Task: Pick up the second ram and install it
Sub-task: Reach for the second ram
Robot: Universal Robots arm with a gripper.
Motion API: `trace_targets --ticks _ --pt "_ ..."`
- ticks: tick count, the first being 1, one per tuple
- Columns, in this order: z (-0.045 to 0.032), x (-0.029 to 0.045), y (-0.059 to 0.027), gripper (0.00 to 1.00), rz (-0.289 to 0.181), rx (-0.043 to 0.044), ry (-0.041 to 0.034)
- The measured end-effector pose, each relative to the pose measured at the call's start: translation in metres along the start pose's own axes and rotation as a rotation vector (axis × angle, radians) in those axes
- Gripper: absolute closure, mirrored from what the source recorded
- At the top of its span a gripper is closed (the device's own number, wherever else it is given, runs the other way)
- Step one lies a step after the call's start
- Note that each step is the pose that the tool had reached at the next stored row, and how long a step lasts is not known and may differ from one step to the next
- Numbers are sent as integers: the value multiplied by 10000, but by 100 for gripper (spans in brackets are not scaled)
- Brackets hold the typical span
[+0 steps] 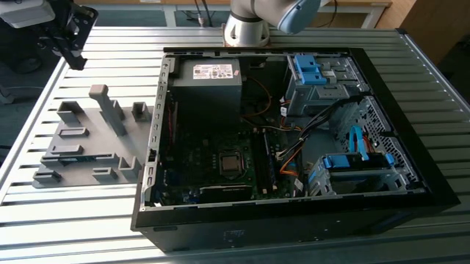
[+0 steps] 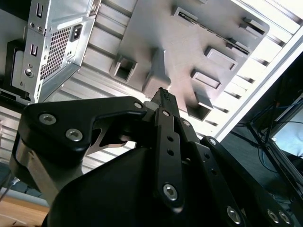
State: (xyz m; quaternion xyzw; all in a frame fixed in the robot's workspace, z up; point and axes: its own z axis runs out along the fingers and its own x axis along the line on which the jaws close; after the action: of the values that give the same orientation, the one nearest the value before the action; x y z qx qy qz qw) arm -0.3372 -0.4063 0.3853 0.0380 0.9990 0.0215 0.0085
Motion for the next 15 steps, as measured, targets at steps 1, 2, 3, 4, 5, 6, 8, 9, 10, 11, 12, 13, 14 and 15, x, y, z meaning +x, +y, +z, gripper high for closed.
trace_targets --ticks 1,2,3,4,5,6,8,9,10,11,12,13,14,15 --pt "0 9 -1 89 0 0 0" --pt "0 18 -1 89 1 0 0" --pt "0 26 -2 89 0 -1 -1" --pt "0 35 -3 89 0 0 0" --pt "-1 44 -3 89 0 0 0" --pt "-1 52 -4 89 0 0 0" --pt "-2 92 -7 89 0 0 0" --pt "-1 99 -8 89 0 -1 0" --pt "-1 107 -8 89 0 -1 -1" --pt "-2 115 -9 89 0 0 1" --pt "-2 122 -9 89 0 0 0" --pt "-3 129 -10 89 0 0 1" --pt "-2 136 -10 89 1 0 0" --pt "-3 143 -11 89 0 0 0"
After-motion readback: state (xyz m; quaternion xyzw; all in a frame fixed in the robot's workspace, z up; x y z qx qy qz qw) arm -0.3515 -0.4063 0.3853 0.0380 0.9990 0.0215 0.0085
